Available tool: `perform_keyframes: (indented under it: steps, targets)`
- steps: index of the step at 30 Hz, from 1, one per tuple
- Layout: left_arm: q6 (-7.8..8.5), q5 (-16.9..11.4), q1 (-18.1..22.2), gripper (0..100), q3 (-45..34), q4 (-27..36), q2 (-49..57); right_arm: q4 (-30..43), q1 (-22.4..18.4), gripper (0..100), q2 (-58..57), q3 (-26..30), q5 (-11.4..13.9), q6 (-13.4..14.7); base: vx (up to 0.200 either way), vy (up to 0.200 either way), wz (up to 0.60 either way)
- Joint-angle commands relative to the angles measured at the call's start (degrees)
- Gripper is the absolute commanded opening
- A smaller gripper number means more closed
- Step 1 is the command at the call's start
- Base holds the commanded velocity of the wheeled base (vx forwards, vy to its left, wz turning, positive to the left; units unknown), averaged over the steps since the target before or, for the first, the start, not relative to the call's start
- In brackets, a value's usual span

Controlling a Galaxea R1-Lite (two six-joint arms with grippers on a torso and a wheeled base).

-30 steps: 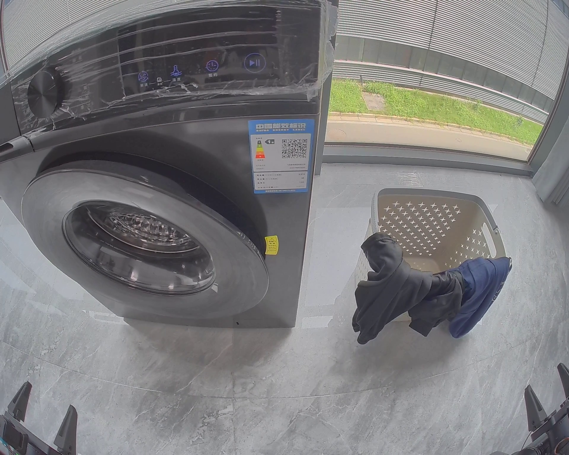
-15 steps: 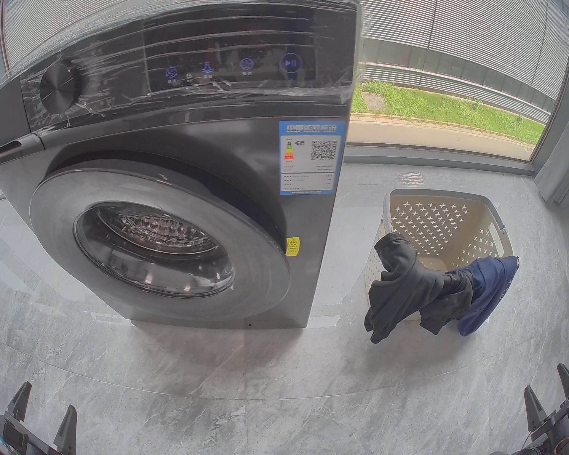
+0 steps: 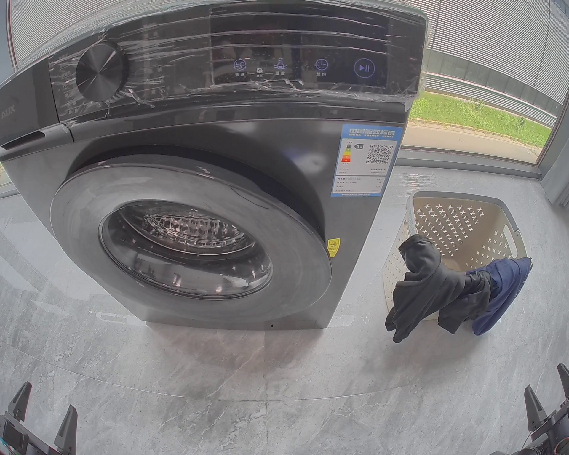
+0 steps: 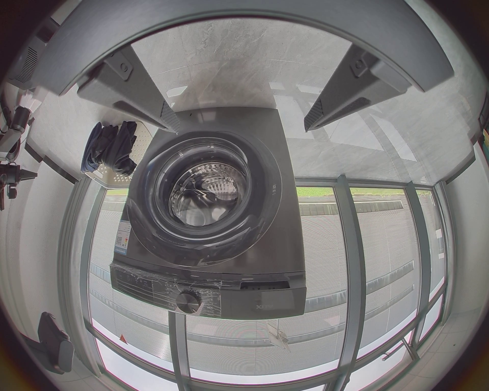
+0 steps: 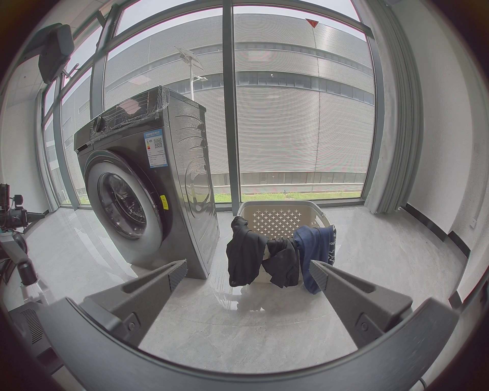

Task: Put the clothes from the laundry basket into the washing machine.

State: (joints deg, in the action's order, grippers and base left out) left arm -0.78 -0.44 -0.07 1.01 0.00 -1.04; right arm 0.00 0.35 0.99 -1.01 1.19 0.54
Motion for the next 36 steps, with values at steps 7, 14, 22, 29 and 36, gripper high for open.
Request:
perform_keyframes:
  steps: [7, 14, 22, 29, 36]
  targets:
    - [-0.01, -0.09, -0.01, 100, -0.92, 0.0, 0.77, 0.0, 0.0, 100, -0.72, 1.01, 0.04, -0.01, 0.0, 0.171, 0.0]
    - [-0.01, -0.09, -0.01, 100, -0.92, 0.0, 0.77, 0.0, 0.0, 100, -0.72, 0.92, 0.04, -0.01, 0.0, 0.2, 0.0]
    - [-0.01, -0.09, -0.01, 100, -0.92, 0.0, 0.77, 0.0, 0.0, 100, -0.72, 0.92, 0.04, -0.01, 0.0, 0.2, 0.0]
    - [0.08, 0.0, -0.01, 100, -0.92, 0.0, 0.77, 0.0, 0.0, 100, -0.72, 1.01, 0.04, -0.01, 0.0, 0.086, 0.0]
    - [0.16, 0.0, -0.01, 100, -0.92, 0.0, 0.77, 0.0, 0.09, 100, -0.72, 1.01, -0.05, -0.01, 0.0, 0.0, 0.0]
